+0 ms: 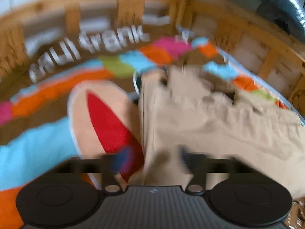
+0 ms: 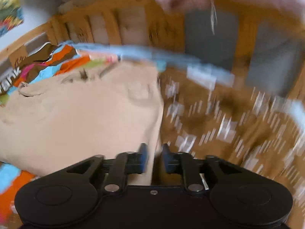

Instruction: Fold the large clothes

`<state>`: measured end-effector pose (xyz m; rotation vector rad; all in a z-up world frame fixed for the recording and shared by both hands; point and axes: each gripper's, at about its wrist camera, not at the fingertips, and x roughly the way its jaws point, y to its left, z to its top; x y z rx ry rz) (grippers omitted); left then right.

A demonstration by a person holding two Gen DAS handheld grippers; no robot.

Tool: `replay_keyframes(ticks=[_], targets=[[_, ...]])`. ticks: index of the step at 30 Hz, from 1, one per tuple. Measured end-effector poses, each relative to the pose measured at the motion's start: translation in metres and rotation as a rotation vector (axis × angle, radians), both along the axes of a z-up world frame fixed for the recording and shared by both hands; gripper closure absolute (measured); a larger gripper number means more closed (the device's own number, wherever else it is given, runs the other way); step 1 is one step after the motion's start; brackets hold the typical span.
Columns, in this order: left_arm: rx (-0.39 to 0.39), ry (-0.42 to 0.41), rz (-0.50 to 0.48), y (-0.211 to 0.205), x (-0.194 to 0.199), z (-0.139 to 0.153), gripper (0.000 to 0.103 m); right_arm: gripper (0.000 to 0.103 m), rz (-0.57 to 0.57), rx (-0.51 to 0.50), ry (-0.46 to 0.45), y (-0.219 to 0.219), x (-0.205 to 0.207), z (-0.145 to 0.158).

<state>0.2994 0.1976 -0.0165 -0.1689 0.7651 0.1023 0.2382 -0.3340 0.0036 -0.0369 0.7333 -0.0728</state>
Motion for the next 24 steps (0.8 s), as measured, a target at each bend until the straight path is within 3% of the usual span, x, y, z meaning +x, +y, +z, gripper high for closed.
replay_keyframes(ticks=[1, 3, 6, 10, 12, 18, 22, 24], targets=[[0.065, -0.082, 0.037, -0.011, -0.009, 0.009, 0.016, 0.060, 0.032, -0.043, -0.056, 0.009, 0.000, 0.007], [0.154, -0.172, 0.054, -0.032, -0.013, 0.021, 0.016, 0.058, 0.139, -0.113, -0.152, 0.038, 0.007, 0.014], [0.179, -0.260, -0.006, -0.072, 0.000, 0.030, 0.014, 0.053, 0.272, -0.167, -0.225, 0.086, 0.028, 0.008], [0.180, -0.248, -0.147, -0.135, 0.049, 0.012, 0.014, 0.047, 0.342, -0.193, -0.283, 0.135, 0.068, -0.012], [0.164, -0.207, -0.173, -0.160, 0.079, -0.006, 0.014, 0.046, 0.342, -0.206, -0.278, 0.146, 0.085, -0.020], [0.127, -0.151, -0.094, -0.172, 0.118, -0.054, 0.009, 0.048, 0.288, -0.198, -0.152, 0.142, 0.125, -0.065], [0.134, -0.179, -0.090, -0.166, 0.109, -0.074, 0.006, 0.045, 0.257, -0.214, -0.187, 0.148, 0.120, -0.088], [0.127, -0.177, -0.095, -0.165, 0.111, -0.070, 0.006, 0.045, 0.263, -0.223, -0.201, 0.150, 0.119, -0.087]])
